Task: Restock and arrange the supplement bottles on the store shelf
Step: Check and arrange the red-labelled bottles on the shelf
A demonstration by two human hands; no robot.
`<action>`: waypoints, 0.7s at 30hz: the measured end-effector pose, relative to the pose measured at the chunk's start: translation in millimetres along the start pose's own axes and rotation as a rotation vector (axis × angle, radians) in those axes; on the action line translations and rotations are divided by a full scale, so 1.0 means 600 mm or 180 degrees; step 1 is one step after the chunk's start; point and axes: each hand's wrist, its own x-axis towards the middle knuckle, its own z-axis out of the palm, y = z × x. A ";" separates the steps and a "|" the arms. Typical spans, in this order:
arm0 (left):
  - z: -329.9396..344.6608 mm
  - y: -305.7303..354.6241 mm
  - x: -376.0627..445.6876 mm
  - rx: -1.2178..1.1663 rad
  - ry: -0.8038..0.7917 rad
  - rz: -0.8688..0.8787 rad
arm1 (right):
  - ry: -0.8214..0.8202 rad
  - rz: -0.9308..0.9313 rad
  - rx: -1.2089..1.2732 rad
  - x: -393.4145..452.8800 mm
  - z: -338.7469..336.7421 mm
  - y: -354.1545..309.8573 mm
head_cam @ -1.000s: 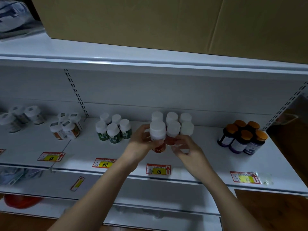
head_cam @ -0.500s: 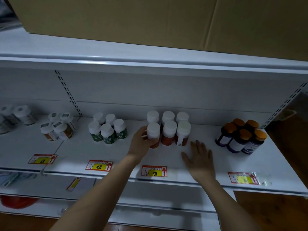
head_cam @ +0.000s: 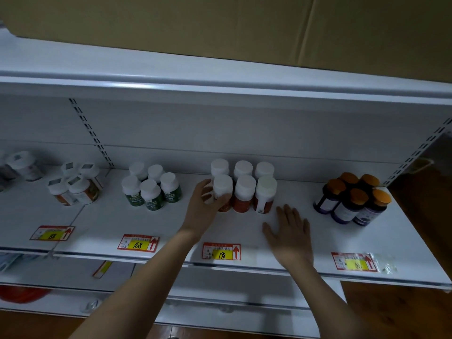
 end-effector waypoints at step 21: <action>0.004 0.100 0.127 -0.0110 -0.0106 -0.1202 | 0.0089 0.0003 -0.0006 -0.001 -0.002 0.000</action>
